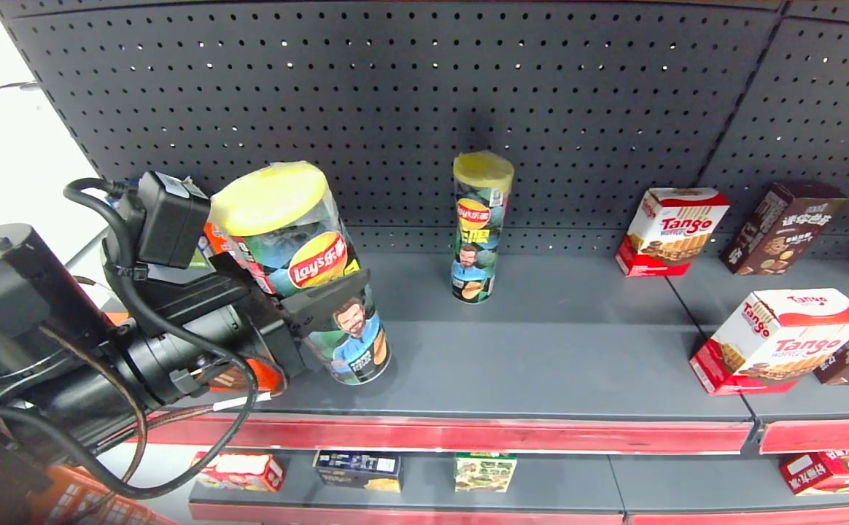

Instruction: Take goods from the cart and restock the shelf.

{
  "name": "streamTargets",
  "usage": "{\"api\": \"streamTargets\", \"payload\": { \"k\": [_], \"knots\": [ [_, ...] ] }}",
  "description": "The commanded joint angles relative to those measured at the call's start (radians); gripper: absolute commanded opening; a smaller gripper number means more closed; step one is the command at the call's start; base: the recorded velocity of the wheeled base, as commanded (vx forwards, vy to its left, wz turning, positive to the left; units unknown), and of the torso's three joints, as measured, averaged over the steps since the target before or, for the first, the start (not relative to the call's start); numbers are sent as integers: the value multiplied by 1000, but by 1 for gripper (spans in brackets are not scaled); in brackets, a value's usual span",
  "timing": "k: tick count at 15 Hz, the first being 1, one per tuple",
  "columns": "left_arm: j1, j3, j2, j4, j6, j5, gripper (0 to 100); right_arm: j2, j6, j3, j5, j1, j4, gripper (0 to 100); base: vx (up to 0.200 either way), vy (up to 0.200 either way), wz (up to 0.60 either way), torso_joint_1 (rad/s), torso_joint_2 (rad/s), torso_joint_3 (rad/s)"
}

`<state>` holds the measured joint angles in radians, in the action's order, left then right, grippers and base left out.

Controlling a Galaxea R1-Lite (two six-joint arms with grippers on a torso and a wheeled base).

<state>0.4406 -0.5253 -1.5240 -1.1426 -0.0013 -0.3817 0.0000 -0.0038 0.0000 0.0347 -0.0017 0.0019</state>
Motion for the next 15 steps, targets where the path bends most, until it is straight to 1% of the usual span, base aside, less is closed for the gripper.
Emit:
{"api": "streamTargets", "payload": {
  "k": [1,3,5,6,7,8,10,11,12,13,15],
  "knots": [
    [0,-1,-5,0,0,-2,0,0,-1,-2,4,2,3,100,0,0,0,0,0,0],
    [0,1,-8,-2,0,-3,0,3,-15,-3,7,6,0,100,0,0,0,0,0,0],
    [0,-25,-16,0,0,-8,0,11,-39,-3,21,8,0,100,0,0,0,0,0,0],
    [1,-45,-21,0,0,-17,0,37,-25,-94,40,12,6,100,0,0,0,0,0,0],
    [0,-50,-30,-2,0,-20,0,202,45,-284,67,39,29,100,0,0,0,0,0,0],
    [0,-47,-38,-3,0,-22,0,310,110,-316,73,63,43,100,0,0,0,0,0,0],
    [0,-59,-51,-8,0,-20,0,322,105,-302,106,111,43,100,0,0,0,0,0,0],
    [0,-64,-53,-8,0,-20,0,342,102,-322,113,138,35,100,0,0,0,0,0,0],
    [7,-64,-56,-2,1,-19,0,448,93,-414,116,197,41,100,0,0,0,0,0,0],
    [10,-56,-56,0,1,-20,0,525,82,-471,116,227,41,100,0,0,0,0,0,0],
    [21,-67,-64,3,1,-20,0,684,56,-551,128,324,1,100,0,0,0,0,0,0]
  ]
}}
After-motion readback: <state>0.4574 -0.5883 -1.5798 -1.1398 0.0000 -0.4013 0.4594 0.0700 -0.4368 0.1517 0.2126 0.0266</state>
